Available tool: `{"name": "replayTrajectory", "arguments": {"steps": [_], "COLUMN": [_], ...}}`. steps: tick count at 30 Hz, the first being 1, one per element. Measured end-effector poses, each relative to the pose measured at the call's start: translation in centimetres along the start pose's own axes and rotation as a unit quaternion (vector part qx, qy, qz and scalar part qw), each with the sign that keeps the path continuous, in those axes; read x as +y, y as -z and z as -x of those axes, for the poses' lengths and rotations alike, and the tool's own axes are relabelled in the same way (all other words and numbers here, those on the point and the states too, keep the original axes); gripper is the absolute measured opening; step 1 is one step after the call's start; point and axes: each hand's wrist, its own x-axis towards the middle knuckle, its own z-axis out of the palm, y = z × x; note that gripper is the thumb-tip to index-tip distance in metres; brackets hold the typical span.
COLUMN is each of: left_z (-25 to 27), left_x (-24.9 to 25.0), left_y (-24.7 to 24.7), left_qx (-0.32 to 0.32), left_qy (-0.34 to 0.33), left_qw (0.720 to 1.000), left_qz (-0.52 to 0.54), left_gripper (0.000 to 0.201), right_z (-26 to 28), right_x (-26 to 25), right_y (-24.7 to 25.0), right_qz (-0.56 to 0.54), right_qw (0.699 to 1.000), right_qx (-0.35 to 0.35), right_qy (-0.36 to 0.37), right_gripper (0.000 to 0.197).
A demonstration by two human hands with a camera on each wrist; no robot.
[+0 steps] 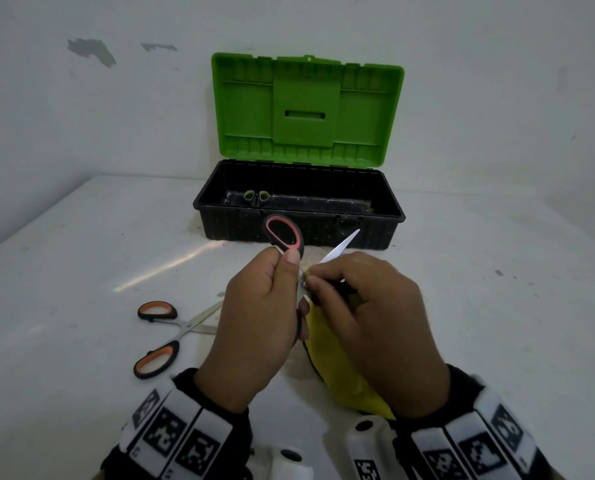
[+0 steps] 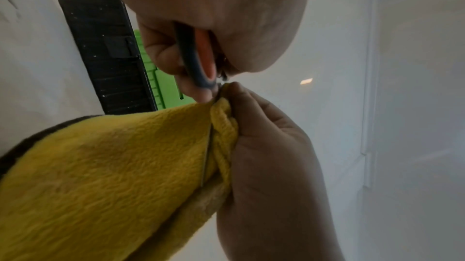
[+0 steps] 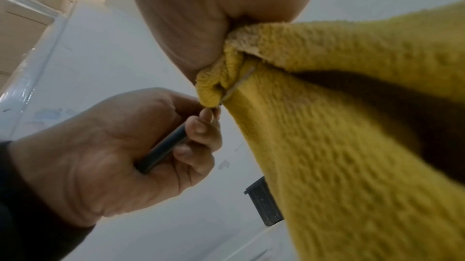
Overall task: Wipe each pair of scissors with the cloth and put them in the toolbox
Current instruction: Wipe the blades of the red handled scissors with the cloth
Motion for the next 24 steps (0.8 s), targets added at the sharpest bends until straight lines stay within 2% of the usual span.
{"name": "replayTrajectory", "arguments": {"steps": [4,8,13,17,19,21,24], "left_z": [-0.1,0.0,-0.2,-0.6,-0.5,-0.4,-0.3], "left_x": [-0.1,-0.1,0.0,0.1,0.1,0.1,0.2], "left_y": [0.1,0.2,0.2,0.2,0.4,0.7,0.8], "left_qx": [0.006,0.0,0.0,0.0,-0.005,-0.002,-0.002], "left_qy": [0.001,0.023,0.036,0.033,0.035,0.041,0.042], "left_qw": [1.0,1.0,0.999,0.999,0.999,0.999,0.999], "left_qz": [-0.017,0.0,0.005,-0.003,0.008,0.018,0.018], "left_gripper": [0.043,0.041,0.032,0.033,0.034,0.035,0.033], "right_z": [0.1,-0.3,-0.9,-1.0,-1.1,-1.2,-0.9], "right_x": [0.2,0.3,0.2,0.1,0.6,1.3,1.1], "right_y": [0.1,1.0,1.9,2.1,2.5,2.9,3.6], "right_qz": [0.007,0.057,0.102,0.113,0.113,0.099,0.021], "right_qw": [0.996,0.983,0.967,0.965,0.971,0.98,0.997], "right_qx": [-0.081,-0.155,-0.189,-0.183,-0.176,-0.153,-0.073], "right_qy": [0.036,0.077,0.135,0.148,0.119,0.075,0.01], "right_gripper": [0.019,0.018,0.022,0.019,0.024,0.021,0.013]}}
